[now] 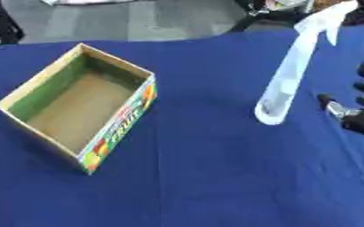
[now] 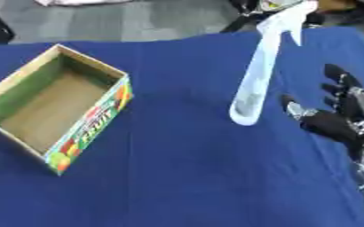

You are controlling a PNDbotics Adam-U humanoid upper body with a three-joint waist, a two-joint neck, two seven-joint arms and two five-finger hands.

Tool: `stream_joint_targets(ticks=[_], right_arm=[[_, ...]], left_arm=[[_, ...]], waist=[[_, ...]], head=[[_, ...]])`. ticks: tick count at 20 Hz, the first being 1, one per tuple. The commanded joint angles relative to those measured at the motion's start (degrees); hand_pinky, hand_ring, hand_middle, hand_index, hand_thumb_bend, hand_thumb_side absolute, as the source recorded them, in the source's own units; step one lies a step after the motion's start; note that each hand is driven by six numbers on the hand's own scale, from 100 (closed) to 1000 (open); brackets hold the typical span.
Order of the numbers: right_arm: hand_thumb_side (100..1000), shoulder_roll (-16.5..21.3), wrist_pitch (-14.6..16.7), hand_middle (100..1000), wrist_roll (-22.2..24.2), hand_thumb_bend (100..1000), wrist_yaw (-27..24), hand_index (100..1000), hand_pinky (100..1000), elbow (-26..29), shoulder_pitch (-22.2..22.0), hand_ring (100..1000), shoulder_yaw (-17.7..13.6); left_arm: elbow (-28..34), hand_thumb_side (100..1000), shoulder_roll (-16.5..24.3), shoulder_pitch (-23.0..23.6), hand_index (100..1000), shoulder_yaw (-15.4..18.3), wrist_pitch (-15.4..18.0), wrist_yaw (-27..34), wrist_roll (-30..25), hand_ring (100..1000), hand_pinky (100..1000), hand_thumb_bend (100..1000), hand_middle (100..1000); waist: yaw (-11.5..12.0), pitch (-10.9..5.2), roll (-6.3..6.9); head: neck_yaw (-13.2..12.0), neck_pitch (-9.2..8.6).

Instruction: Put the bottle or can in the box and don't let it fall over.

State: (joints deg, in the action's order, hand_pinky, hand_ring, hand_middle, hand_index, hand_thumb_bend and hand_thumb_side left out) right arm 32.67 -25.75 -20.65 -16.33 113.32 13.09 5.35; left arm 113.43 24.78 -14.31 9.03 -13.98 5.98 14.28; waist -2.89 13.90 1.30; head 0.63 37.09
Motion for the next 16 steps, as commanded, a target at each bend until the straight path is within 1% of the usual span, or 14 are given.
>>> stream_joint_targets(ticks=[1,11,16], right_arm=[[100,1.91,-0.03,1000,0.34,378,0.36,997,1000,1.27,0.91,1000,-0.13],[100,1.84,-2.99,1000,1.93,389,-0.48,1000,1000,1.17,4.66,1000,2.24],[100,1.51,-3.93,1000,2.46,385,-1.05,1000,1000,-0.84,7.03,1000,3.36]], left_arm=[[1.16,544,1.78,-0.68,927,0.47,0.35,0.16,0.06,1000,1000,100,1000],[1.16,549,1.61,-0.84,926,0.27,0.30,0.50,0.06,1000,1000,100,1000],[1.16,552,1.48,-1.00,925,0.16,0.28,0.65,0.02,1000,1000,100,1000]], waist=[[0.03,-0.62,-0.08],[0.46,-0.60,-0.06],[0.76,-0.47,-0.01]], head=[[0.14,-0.85],[0.73,-1.18],[1.15,-1.21]])
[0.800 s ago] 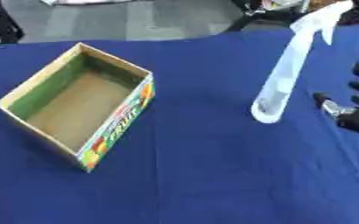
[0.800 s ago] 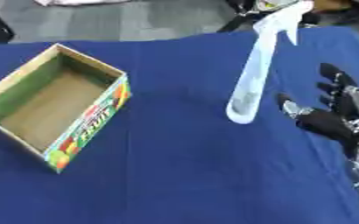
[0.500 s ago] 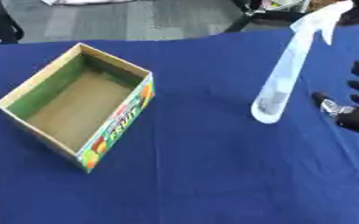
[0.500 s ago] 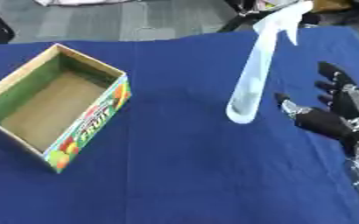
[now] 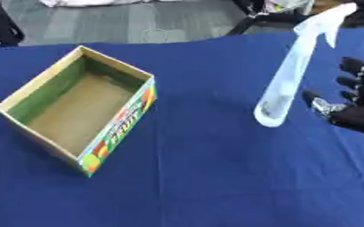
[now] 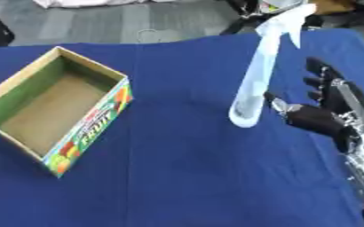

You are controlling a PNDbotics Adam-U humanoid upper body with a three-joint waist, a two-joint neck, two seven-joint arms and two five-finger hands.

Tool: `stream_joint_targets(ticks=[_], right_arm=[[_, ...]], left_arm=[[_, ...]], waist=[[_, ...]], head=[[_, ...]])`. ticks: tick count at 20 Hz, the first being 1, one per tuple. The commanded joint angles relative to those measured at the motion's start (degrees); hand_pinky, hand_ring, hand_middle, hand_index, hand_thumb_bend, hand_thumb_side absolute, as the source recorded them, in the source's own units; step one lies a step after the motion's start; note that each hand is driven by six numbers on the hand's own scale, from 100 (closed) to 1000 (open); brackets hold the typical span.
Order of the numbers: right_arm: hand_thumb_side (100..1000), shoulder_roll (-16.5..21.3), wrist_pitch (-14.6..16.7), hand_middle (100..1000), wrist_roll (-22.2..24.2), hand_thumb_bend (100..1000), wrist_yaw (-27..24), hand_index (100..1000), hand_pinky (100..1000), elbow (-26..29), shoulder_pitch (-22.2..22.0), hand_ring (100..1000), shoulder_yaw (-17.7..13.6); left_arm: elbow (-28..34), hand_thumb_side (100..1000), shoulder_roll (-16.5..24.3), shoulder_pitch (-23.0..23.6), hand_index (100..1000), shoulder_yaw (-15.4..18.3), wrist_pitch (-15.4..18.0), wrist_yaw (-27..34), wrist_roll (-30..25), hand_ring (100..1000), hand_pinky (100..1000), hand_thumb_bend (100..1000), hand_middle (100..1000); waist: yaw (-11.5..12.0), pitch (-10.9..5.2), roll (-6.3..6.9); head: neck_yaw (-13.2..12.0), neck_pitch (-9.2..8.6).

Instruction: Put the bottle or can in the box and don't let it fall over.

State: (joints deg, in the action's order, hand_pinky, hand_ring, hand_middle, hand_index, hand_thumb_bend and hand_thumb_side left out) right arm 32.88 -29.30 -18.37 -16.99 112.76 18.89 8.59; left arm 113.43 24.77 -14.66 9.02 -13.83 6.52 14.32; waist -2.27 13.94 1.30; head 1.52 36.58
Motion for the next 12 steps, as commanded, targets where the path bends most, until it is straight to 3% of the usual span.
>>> stream_joint_targets(ticks=[1,12], right_arm=[[100,1.20,-0.40,1000,0.33,380,-0.55,1000,1000,-0.85,1.68,1000,0.35],[113,-1.05,1.22,1000,2.16,356,-2.58,1000,1000,-7.72,6.10,1000,2.61]], left_arm=[[1.16,553,1.45,-0.68,925,0.15,0.13,0.15,-0.03,1000,1000,100,1000],[1.16,559,1.15,-1.05,923,-0.02,0.28,0.47,-0.27,1000,1000,100,1000]], waist=[[0.21,-0.47,0.01],[0.74,0.08,0.24]], head=[[0.32,-0.71],[0.56,-0.95]])
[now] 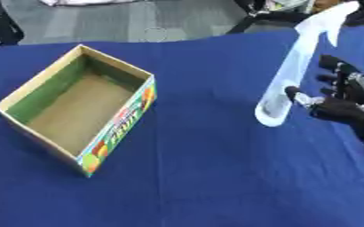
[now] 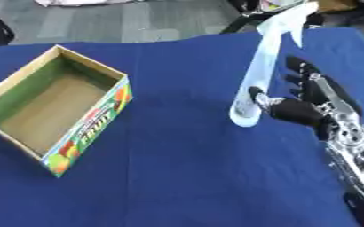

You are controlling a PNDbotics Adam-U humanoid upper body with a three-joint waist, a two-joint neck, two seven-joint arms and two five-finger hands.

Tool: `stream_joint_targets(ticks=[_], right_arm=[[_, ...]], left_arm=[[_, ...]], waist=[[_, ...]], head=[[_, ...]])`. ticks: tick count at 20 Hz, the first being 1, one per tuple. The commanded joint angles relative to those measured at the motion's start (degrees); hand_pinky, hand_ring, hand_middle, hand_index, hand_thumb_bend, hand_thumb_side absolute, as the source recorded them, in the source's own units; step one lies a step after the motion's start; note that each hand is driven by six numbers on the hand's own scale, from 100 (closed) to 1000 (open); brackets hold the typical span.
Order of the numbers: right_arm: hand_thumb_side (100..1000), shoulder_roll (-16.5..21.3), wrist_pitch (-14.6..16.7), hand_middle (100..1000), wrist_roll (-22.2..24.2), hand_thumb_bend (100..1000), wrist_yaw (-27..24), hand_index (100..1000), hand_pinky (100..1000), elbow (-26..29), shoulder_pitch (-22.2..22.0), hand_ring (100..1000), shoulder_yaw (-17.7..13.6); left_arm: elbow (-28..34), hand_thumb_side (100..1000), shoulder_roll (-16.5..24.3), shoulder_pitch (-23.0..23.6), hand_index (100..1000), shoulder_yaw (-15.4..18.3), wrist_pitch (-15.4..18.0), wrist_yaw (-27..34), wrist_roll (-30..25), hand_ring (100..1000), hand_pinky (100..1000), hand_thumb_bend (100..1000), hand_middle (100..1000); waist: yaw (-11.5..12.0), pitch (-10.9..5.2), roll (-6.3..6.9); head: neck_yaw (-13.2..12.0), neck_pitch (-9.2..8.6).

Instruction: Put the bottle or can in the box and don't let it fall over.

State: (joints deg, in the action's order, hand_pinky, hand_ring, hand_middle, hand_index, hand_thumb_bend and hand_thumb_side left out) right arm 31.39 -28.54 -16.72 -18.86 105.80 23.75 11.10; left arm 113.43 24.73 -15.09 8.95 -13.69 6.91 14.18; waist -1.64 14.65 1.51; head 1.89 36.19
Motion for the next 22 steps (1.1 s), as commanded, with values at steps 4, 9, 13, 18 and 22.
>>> stream_joint_targets(ticks=[4,9,13,18,22], right_arm=[[121,-0.17,0.90,1000,0.84,351,-1.35,1000,1000,-2.72,2.57,1000,0.68],[131,-1.00,1.68,1000,1.31,344,-1.88,1000,1000,-5.06,4.25,1000,1.39],[130,-1.59,2.16,1000,1.20,343,-2.07,1000,1000,-6.89,5.56,1000,1.68],[100,-2.27,2.64,1000,0.75,350,-2.19,991,1000,-9.55,7.14,1000,2.06],[100,-2.74,3.33,1000,-0.33,333,-3.38,880,1000,-11.34,7.91,1000,2.26]], left_arm=[[1.16,561,1.12,-0.75,922,-0.03,0.21,0.20,-0.25,1000,1000,100,1000],[1.16,564,1.03,-0.85,920,-0.08,0.29,0.31,-0.39,1000,1000,100,1000],[1.16,568,0.97,-0.95,919,-0.15,0.34,0.40,-0.47,1000,1000,100,1000],[1.16,574,0.85,-1.14,918,-0.18,0.40,0.57,-0.51,1000,1000,100,1000],[1.16,577,0.78,-1.23,916,-0.18,0.48,0.69,-0.56,1000,1000,100,1000]], waist=[[0.23,-0.46,0.10],[0.36,-0.24,0.21],[0.49,-0.07,0.28],[0.69,0.14,0.34],[0.77,0.23,0.36]], head=[[0.25,-0.67],[0.36,-0.82],[0.38,-0.99],[0.39,-1.20],[0.30,-1.33]])
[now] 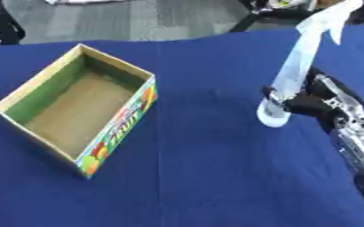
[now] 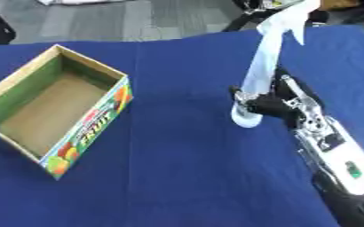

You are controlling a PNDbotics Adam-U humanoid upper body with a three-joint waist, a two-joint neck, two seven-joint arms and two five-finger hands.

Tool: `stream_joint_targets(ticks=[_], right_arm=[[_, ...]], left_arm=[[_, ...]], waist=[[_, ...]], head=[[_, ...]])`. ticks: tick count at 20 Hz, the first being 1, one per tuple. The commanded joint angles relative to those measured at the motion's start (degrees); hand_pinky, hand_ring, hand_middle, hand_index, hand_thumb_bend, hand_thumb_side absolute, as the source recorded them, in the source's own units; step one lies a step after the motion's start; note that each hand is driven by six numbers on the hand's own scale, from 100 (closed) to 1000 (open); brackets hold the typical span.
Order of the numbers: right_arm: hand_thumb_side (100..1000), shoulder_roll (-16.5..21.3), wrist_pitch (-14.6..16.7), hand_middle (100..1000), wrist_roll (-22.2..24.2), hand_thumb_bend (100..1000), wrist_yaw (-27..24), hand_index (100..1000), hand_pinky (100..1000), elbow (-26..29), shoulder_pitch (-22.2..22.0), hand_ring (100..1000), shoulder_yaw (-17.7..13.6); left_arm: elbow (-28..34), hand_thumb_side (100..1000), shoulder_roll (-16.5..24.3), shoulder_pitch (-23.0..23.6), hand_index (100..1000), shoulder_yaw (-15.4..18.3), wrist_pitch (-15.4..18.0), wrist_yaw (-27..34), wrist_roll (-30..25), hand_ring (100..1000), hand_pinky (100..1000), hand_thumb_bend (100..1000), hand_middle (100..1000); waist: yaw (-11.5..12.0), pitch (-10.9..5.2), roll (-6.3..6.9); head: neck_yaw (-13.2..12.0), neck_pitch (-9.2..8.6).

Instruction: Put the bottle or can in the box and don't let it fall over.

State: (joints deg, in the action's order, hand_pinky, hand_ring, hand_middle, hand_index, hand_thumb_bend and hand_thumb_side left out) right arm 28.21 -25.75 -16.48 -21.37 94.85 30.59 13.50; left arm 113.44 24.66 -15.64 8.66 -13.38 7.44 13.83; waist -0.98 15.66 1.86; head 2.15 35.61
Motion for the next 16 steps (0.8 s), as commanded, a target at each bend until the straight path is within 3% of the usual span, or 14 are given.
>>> stream_joint_targets(ticks=[1,3,5,11,16], right_arm=[[100,0.35,0.60,1000,-1.09,319,-1.37,857,1000,-0.78,1.18,1000,-0.14],[100,0.24,0.61,1000,-2.43,152,-2.43,788,1000,-1.51,1.41,994,-0.15],[100,0.17,0.47,1000,-3.93,100,-3.44,776,1000,-2.29,1.72,989,0.08],[100,-0.31,2.12,1000,-7.66,100,-4.97,711,1000,-5.32,2.58,960,1.08],[100,-0.25,4.48,1000,-9.86,100,-7.16,545,1000,-5.49,2.69,944,1.41]], left_arm=[[1.15,577,0.84,-0.70,916,0.09,0.21,0.18,-0.26,1000,1000,100,1000],[1.15,577,0.85,-0.72,913,0.08,0.29,0.20,-0.34,1000,1000,100,1000],[1.15,578,0.85,-0.75,912,0.03,0.40,0.25,-0.47,1000,1000,100,1000],[1.15,585,0.76,-0.89,909,0.04,0.56,0.42,-0.65,1000,1000,100,1000],[1.15,588,0.79,-0.91,903,-0.01,0.59,0.52,-0.74,1000,1000,100,1000]], waist=[[0.12,-0.77,0.01],[0.15,-0.76,-0.01],[0.17,-0.77,-0.01],[0.36,-0.65,0.03],[0.39,-0.57,-0.02]], head=[[0.02,-0.75],[-0.02,-0.76],[0.00,-0.77],[0.11,-1.03],[0.07,-0.87]])
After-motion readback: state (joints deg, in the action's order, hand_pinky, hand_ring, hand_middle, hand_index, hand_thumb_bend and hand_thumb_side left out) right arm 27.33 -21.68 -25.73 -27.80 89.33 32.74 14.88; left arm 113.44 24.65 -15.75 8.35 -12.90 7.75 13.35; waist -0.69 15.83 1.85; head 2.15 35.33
